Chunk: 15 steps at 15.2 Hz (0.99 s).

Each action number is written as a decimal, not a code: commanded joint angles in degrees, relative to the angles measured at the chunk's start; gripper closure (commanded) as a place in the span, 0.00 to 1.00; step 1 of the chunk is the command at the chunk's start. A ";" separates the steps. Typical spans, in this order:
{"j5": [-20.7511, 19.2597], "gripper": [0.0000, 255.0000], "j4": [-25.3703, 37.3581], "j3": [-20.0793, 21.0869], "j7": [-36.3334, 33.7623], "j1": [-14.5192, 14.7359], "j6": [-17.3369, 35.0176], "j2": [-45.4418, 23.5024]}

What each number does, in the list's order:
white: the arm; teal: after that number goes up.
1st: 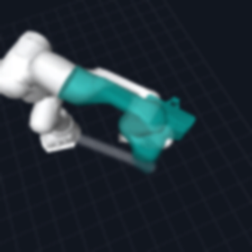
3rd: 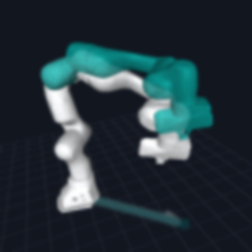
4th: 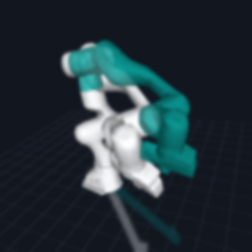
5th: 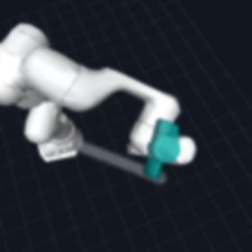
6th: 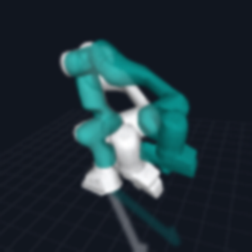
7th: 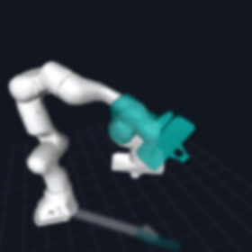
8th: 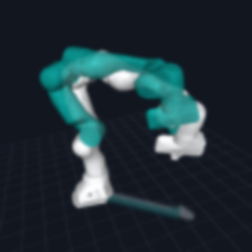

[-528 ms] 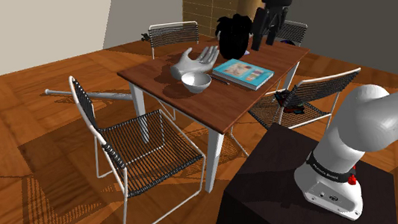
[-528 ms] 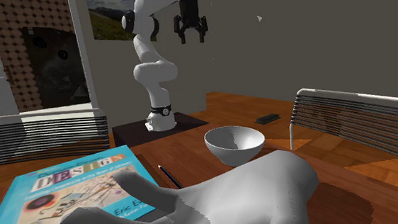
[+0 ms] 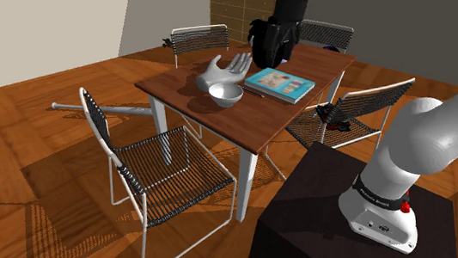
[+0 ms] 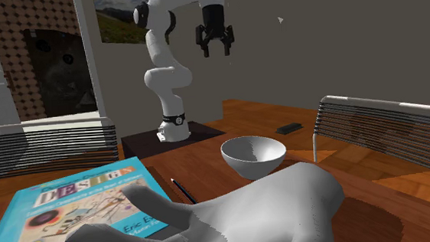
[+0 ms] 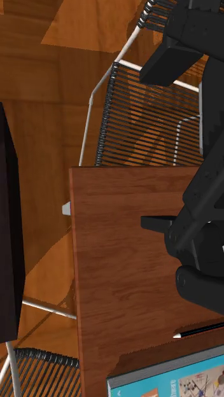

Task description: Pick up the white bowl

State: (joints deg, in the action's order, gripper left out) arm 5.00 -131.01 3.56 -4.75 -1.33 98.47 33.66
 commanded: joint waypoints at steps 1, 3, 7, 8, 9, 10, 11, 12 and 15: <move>-0.39 0.00 1.40 -0.33 0.75 -0.34 2.54 -4.18; -0.67 0.00 2.81 -0.48 1.28 -0.60 4.98 -8.32; -1.20 0.00 6.53 -0.77 2.21 -1.05 9.20 -16.84; -1.33 0.00 7.65 -0.84 2.41 -1.15 10.10 -19.00; -1.46 0.00 8.84 -0.92 2.61 -1.24 10.95 -21.18; -1.58 0.00 10.11 -0.98 2.81 -1.34 11.72 -23.37; -1.71 0.00 11.45 -1.05 2.99 -1.42 12.44 -25.56; -1.83 0.00 12.86 -1.12 3.17 -1.50 13.09 -27.77; -2.19 0.00 17.56 -1.32 3.66 -1.72 14.63 -34.43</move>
State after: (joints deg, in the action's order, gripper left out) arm 2.96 -115.34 2.41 -1.48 -2.88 112.40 1.96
